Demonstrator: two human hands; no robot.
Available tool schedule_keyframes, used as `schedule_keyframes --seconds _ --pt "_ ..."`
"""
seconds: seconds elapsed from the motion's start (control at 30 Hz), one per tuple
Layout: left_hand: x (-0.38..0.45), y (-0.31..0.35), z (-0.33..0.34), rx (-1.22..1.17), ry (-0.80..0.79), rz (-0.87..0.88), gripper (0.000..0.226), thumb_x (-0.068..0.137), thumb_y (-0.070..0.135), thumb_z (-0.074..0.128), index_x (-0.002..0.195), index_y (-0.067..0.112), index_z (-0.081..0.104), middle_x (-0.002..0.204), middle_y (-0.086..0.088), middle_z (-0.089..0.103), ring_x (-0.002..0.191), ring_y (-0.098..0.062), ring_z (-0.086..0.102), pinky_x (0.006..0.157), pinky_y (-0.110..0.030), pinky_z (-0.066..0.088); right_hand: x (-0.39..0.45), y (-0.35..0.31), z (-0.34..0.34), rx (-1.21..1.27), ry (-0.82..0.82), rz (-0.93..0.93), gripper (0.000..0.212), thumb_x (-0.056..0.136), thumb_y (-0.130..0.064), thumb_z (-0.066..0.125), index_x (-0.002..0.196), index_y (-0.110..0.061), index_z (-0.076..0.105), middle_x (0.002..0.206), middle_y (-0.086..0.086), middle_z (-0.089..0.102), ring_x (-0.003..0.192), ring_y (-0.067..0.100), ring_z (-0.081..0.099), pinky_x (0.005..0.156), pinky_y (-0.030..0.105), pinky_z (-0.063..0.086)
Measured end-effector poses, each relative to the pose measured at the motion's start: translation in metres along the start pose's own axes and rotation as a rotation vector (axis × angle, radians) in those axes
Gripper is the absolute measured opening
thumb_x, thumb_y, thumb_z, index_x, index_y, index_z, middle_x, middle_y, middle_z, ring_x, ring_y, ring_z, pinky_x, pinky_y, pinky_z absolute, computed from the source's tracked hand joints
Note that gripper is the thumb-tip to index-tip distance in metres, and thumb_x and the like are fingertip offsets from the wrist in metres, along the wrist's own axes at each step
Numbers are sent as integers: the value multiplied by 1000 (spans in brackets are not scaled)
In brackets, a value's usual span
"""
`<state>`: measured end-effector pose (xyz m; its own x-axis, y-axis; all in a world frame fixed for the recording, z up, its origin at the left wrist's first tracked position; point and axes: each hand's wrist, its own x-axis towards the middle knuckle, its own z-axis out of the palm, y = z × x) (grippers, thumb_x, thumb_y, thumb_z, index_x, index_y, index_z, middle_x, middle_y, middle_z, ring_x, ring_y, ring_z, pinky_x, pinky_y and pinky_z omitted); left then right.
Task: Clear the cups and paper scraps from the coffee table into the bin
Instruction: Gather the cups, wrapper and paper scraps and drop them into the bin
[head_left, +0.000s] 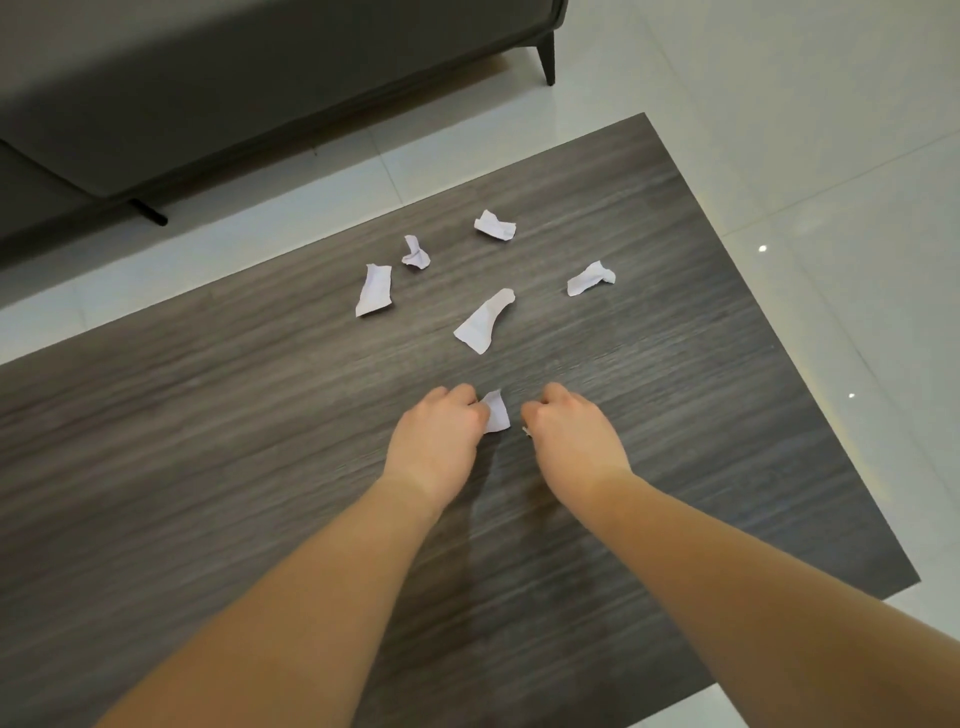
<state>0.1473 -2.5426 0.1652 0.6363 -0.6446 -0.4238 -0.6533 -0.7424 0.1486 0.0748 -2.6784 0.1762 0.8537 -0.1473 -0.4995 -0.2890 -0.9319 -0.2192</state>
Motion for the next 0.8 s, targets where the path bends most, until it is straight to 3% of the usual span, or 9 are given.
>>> schedule_keyframes --seconds 0.1,0.2,0.37,0.63,0.8 --pt "-14 -9 2 -39 10 -10 24 87 1 47 102 14 62 100 -1 52 88 -24 48 64 -37 42 -6 -8 0 -24 -15 -18 10 91 -1 54 96 -9 57 92 5 40 76 21 41 65 30 34" --pt "-36 -26 -2 -49 19 -23 26 89 3 45 105 14 63 103 -1 54 91 -25 50 71 -38 47 -12 -27 -3 -22 -54 -50 20 86 5 55 99 -8 59 97 7 47 86 25 53 64 31 36" --pt "-83 -65 -13 -69 39 -78 30 88 3 45 109 17 62 107 0 54 95 -24 51 75 -37 47 -17 -80 -17 -68 -88 -158 32 83 7 58 110 -9 61 110 10 50 93 29 57 65 33 39" --pt "-204 -141 -7 -154 73 -261 32 89 9 45 116 19 59 114 0 54 104 -25 52 84 -39 46 -42 -209 -10 -197 -130 -348 32 83 13 52 108 -6 59 111 11 46 88 31 56 65 35 42" --pt "-310 -193 15 -193 86 -392 32 87 4 46 113 17 60 112 -2 54 102 -26 52 80 -38 47 -83 -310 25 -306 -172 -479 33 82 14 50 107 -6 59 111 12 47 92 34 60 63 34 38"
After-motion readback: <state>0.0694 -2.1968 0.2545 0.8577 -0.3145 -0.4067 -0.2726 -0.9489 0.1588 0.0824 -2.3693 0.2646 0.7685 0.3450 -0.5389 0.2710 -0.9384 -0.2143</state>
